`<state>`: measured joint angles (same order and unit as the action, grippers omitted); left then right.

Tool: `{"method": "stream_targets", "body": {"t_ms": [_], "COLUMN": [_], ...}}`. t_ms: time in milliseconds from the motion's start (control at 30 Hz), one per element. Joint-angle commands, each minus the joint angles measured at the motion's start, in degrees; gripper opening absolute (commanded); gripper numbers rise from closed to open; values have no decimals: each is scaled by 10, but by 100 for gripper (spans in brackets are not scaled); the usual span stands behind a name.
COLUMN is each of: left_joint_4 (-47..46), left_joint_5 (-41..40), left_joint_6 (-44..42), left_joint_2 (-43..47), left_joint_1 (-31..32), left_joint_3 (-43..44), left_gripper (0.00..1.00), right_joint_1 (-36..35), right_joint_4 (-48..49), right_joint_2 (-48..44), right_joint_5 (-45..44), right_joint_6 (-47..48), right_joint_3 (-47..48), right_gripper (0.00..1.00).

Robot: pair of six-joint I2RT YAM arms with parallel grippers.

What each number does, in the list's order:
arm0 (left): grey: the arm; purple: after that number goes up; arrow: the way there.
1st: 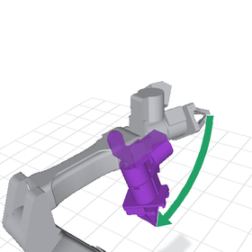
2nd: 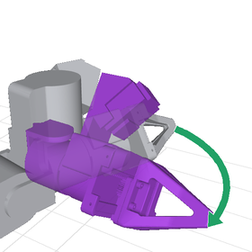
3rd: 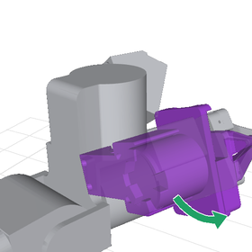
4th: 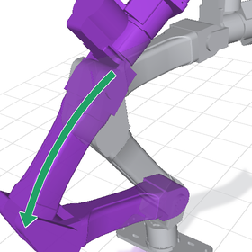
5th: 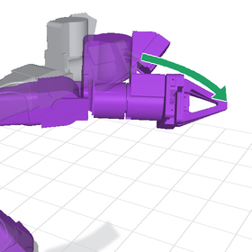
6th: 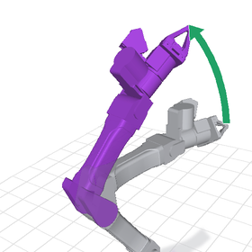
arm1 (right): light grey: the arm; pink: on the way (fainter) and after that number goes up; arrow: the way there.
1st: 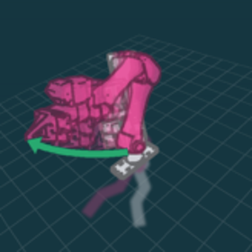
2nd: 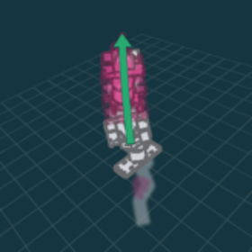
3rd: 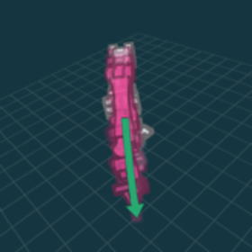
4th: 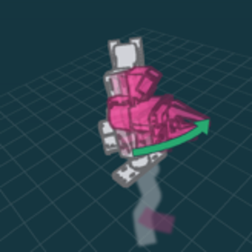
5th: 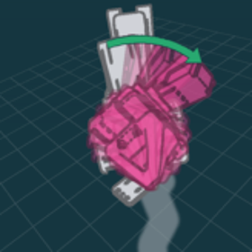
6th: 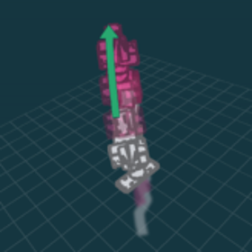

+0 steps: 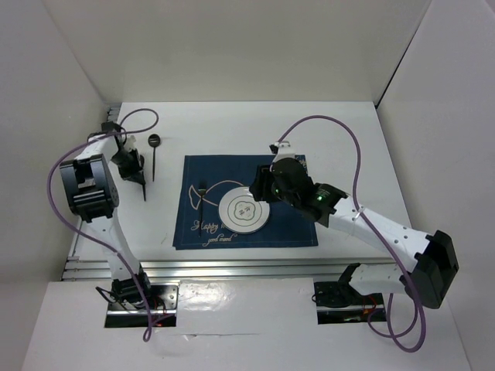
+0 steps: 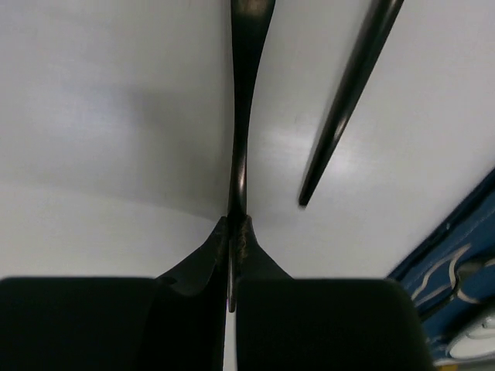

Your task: Set the dinner table for one person

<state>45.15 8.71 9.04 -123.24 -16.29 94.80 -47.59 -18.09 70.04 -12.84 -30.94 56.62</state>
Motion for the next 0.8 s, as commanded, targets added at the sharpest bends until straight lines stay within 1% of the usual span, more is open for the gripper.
{"method": "stream_targets", "body": {"t_ms": [0,33,100,133,167,300,333,367,400,433,467,500,533,600,700,767], "left_joint_4": [-67,-80,-95,-95,-95,-74,-74,-74,-74,-74,-79,-89,-89,-83,-70,-65], "left_joint_5": [59,64,70,83,89,133,144,144,144,151,151,151,151,129,124,131], "left_joint_6": [29,29,34,34,41,41,41,41,46,46,46,53,58,66,71,71], "left_joint_2": [109,130,177,187,197,245,270,283,296,309,337,351,363,377,390,397], "left_joint_1": [-17,-17,-17,-17,-17,-17,-17,-17,-2,7,18,44,58,92,111,122], "left_joint_3": [-70,-93,-105,-105,-110,-116,-124,-137,-146,-154,-174,-183,-191,-186,-179,-179], "left_gripper": [0,0,0,0,0,0,0,0,0,0,0,0,0,0,0,0], "right_joint_1": [3,3,-2,-2,-2,-8,-8,-8,-8,-8,-8,-14,-14,-14,-14,-14], "right_joint_4": [37,50,83,91,99,139,164,183,206,256,281,323,339,370,400,459], "right_joint_2": [1,7,31,41,62,113,123,133,154,167,183,218,237,296,349,391], "right_joint_5": [40,61,97,132,146,201,227,246,265,303,324,342,367,381,409,417], "right_joint_6": [3,10,30,30,37,47,55,55,55,55,55,55,55,44,22,-1], "right_joint_3": [-12,-12,-12,-12,-5,24,31,39,45,51,72,86,102,154,215,236], "right_gripper": [53,53,53,53,53,59,61,65,67,69,72,77,82,83,85,83]}}
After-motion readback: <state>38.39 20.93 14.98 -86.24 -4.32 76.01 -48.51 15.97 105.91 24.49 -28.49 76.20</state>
